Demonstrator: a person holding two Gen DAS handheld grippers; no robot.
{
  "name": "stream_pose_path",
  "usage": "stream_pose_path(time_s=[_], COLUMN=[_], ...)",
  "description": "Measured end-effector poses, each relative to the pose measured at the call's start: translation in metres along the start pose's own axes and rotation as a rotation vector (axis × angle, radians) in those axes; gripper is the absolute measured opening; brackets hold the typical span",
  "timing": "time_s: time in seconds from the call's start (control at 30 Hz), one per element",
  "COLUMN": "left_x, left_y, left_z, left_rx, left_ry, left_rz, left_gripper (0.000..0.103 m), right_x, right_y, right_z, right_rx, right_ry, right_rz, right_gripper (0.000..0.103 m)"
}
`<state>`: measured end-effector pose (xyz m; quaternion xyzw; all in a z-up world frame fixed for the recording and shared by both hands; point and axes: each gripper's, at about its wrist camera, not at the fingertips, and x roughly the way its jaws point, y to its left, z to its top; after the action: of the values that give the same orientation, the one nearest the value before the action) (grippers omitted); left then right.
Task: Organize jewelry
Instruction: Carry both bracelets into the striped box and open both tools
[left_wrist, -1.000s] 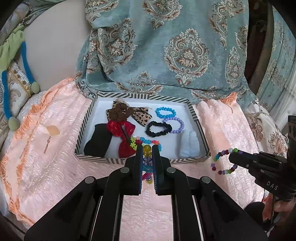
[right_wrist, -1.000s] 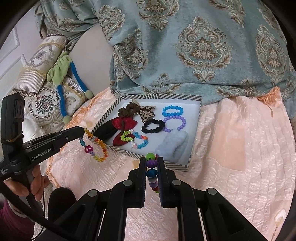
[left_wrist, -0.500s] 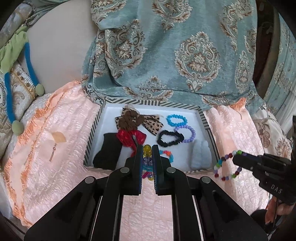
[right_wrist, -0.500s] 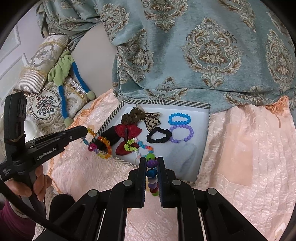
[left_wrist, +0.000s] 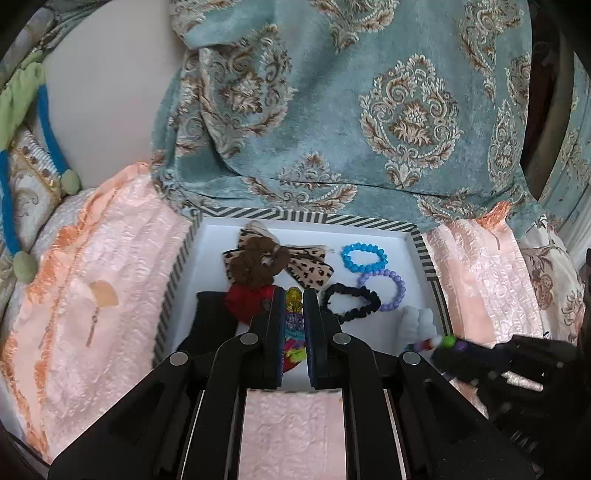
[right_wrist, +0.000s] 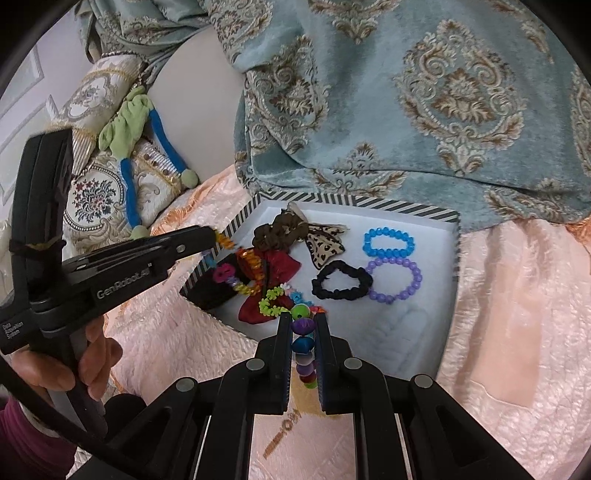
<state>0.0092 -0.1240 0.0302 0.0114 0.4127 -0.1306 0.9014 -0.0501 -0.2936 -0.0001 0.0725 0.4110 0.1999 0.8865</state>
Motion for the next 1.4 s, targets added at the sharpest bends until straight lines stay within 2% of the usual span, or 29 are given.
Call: stream_pose_path(time_s=[0.3,0.67,0.87,1.17,1.23,1.33,1.4], left_x=[0.041,0.099,0.114,0.122,0.122,0.117,0.111], left_y=[-0.020,-0.002,0.008,0.018,0.019,0.021,0.023], left_z=[0.012,0.009,0.003,-0.003,-0.004,-0.008,-0.012], left_rx=[0.012,-0.015,-0.037,-0.084,-0.088,-0.104,-0.125], left_ry=[0.039,0.112,0.133,0.142,0.146,0.144,0.134], left_rz=[-0.018,0.044,0.059,0.046,0.038,0.017,0.001], left_gripper=[0.008,0.008,0.008,0.009,0.013,0.040,0.045], right_x=[0.038,0.074,0.087,0.090,0.091,0.086,0.079], right_y=[-0.013,-0.053,-0.058,-0.058,-0.058,-0.059,-0.057], right_z=[0.003,0.012,0.010,0.012,0.011,0.010,0.009], right_rx=[0.035,0.077,0.077,0.036,0.036,0.054,0.061], right_ry=[0.058,0.095,0.090,0.072,0.076,0.061,0.050], right_rz=[0.025,-0.101,-0.110,-0.193,-0.195,-0.190,-0.182], right_gripper=[0.010,0.010,0.010,0.010,0.010,0.010,0.014])
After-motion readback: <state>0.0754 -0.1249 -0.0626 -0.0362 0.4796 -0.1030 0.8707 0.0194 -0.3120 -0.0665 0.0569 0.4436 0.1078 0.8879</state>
